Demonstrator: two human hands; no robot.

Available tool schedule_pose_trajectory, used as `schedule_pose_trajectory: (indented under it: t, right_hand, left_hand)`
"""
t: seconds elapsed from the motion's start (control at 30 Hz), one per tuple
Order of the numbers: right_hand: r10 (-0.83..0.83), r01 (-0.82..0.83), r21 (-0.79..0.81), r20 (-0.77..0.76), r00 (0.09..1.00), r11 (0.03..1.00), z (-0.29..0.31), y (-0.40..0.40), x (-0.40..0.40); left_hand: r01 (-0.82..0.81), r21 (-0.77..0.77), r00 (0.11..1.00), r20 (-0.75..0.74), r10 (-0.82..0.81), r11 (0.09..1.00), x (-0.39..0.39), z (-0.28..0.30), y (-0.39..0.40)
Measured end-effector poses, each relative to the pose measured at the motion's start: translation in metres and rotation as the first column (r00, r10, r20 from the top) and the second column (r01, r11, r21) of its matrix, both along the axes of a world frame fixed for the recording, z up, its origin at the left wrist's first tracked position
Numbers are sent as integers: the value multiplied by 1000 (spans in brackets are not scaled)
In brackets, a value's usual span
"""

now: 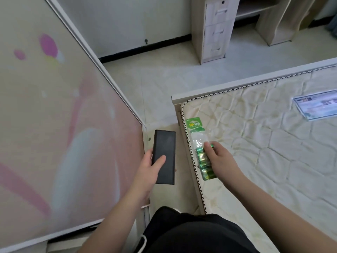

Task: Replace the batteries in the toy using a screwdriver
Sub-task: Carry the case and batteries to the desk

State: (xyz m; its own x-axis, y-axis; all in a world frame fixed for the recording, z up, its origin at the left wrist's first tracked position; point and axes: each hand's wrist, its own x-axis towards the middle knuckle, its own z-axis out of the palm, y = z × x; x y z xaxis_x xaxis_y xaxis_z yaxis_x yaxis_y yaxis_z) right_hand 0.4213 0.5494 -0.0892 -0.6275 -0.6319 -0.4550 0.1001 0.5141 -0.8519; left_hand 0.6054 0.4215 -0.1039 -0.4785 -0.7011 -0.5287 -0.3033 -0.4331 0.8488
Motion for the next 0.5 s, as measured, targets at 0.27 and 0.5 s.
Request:
schedule_pose_trajectory:
  t: [0.27,0.5]
  right_hand:
    - [-117,117,4,-10,993,993,0,-41,-42]
    - [-175,176,19,-37,984,984,1,-122,-76]
  left_hand:
    - [94,-48,995,-18,-95,994,-58,-13,-71]
    - [134,-42,986,-93,-138,990,-112,-5,-162]
